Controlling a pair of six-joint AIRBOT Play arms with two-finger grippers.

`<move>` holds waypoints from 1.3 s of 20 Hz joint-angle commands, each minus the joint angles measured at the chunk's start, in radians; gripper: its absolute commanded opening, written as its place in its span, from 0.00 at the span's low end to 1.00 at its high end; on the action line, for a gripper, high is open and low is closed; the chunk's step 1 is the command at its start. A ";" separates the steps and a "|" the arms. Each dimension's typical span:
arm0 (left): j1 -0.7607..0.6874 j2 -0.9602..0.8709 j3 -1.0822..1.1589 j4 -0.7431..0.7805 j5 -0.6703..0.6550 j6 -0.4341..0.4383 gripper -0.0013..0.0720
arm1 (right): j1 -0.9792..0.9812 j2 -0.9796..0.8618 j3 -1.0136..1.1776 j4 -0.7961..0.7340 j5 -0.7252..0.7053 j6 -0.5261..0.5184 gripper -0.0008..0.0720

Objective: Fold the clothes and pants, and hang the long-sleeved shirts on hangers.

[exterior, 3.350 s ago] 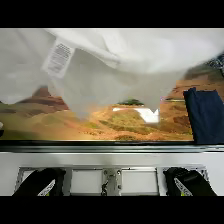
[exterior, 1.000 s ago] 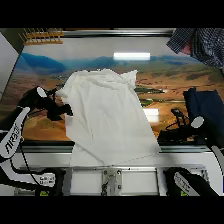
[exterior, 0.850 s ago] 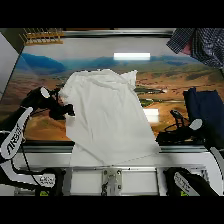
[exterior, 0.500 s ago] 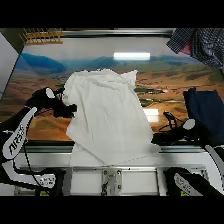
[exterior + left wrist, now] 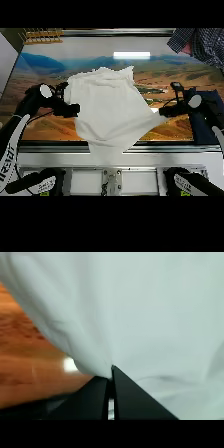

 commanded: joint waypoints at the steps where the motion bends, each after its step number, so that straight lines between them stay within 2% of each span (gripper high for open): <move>1: -0.225 0.134 -0.068 -0.181 0.053 0.016 0.03 | -0.003 -0.125 0.397 -0.120 -0.063 0.067 0.02; 3: -0.393 0.171 -0.093 -0.201 0.177 0.013 0.03 | -0.003 -0.224 0.563 -0.120 -0.063 0.119 0.02; 4: -0.470 0.172 -0.089 -0.191 0.235 0.012 0.13 | -0.003 -0.266 0.621 -0.119 -0.063 0.144 0.03; 5: -0.524 0.166 -0.079 -0.176 0.286 0.012 0.54 | -0.003 -0.295 0.657 -0.113 -0.060 0.160 0.04; 6: -0.556 0.151 -0.053 -0.147 0.315 0.011 0.84 | -0.003 -0.314 0.677 -0.089 -0.060 0.163 0.04; 9: -0.509 0.087 0.068 -0.014 0.260 0.000 0.87 | -0.005 -0.306 0.679 -0.077 -0.045 0.159 0.04; 10: -0.451 0.071 0.100 0.023 0.229 0.000 0.87 | -0.012 -0.295 0.679 -0.087 -0.019 0.156 0.20; 11: -0.385 0.062 0.117 0.044 0.206 0.000 0.87 | -0.019 -0.284 0.678 -0.087 0.016 0.154 0.57; 12: -0.304 0.057 0.119 0.050 0.191 0.000 0.87 | -0.029 -0.275 0.676 -0.087 0.074 0.139 0.77; 14: -0.143 0.053 0.086 0.040 0.177 -0.008 0.87 | -0.048 -0.249 0.640 -0.086 0.182 0.074 0.61; 16: 0.006 0.053 -0.004 0.040 0.168 -0.008 0.87 | -0.065 -0.199 0.544 -0.085 0.203 0.059 0.62; 19: 0.152 0.053 -0.163 0.036 0.202 -0.007 0.87 | -0.093 -0.120 0.390 -0.075 0.192 0.072 0.62; 22: 0.209 0.053 -0.290 -0.052 0.311 0.038 0.87 | -0.097 -0.042 0.254 -0.063 0.146 0.074 0.62; 26: 0.209 0.040 -0.360 -0.146 0.443 0.041 0.86 | -0.097 0.028 0.150 -0.027 0.142 0.074 0.62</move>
